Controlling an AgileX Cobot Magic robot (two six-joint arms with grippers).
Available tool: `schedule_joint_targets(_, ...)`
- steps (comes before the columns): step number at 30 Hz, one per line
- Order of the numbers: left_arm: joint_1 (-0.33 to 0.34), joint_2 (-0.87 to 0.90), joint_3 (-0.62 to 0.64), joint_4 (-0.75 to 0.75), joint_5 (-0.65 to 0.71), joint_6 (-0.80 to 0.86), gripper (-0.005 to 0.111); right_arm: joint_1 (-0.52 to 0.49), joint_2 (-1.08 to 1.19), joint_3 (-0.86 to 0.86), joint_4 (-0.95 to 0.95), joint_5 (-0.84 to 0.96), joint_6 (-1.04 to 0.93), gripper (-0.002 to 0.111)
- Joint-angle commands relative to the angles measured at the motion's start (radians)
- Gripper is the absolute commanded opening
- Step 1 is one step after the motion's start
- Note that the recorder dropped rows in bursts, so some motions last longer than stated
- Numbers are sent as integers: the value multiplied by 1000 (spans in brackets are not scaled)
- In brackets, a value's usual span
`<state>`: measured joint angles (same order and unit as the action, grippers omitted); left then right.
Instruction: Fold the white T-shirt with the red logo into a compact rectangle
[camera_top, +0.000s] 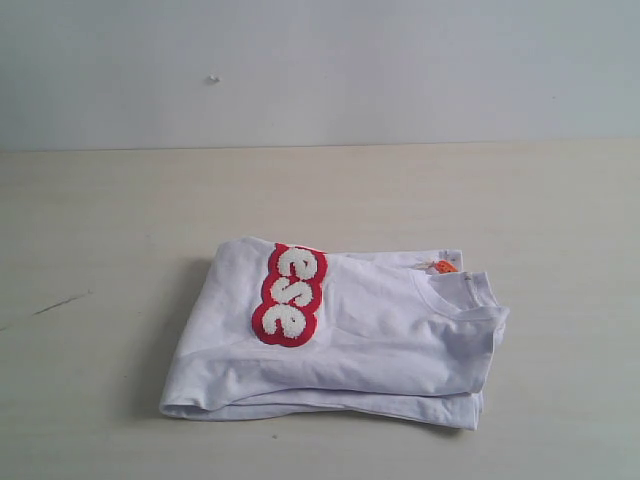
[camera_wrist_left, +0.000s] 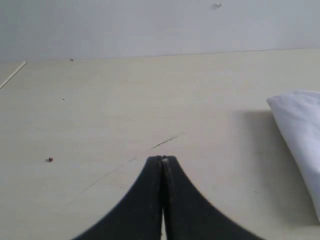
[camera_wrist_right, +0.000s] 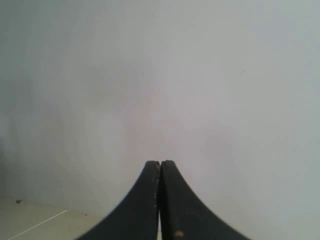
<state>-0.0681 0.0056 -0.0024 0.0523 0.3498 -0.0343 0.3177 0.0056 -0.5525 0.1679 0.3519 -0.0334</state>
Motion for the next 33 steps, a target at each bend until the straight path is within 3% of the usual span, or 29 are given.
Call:
schedule_joint_targets(1,3,-6,2,-8,8,4,0,-3,-6,6,5,-2,1,0)
schedule_joint_targets(26,3,-6,2,-8,8,4,0,-3,-6,6,-36,-2,1,0)
schedule_joint_targets(33,3,-6,2,-8,8,4,0,-96,-6,6,-127,-13,-3,0)
